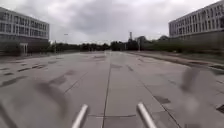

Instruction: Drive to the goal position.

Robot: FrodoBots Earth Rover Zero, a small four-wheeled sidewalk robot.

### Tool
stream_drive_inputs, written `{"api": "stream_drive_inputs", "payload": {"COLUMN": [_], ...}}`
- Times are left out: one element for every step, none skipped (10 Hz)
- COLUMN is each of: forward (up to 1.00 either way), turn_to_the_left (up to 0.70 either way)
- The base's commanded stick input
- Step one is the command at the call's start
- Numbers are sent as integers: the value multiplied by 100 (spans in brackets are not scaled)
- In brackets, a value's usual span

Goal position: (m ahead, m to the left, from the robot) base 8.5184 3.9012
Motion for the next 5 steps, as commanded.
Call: {"api": "stream_drive_inputs", "payload": {"forward": [100,100,100,100,100], "turn_to_the_left": [0,0,0,0,0]}}
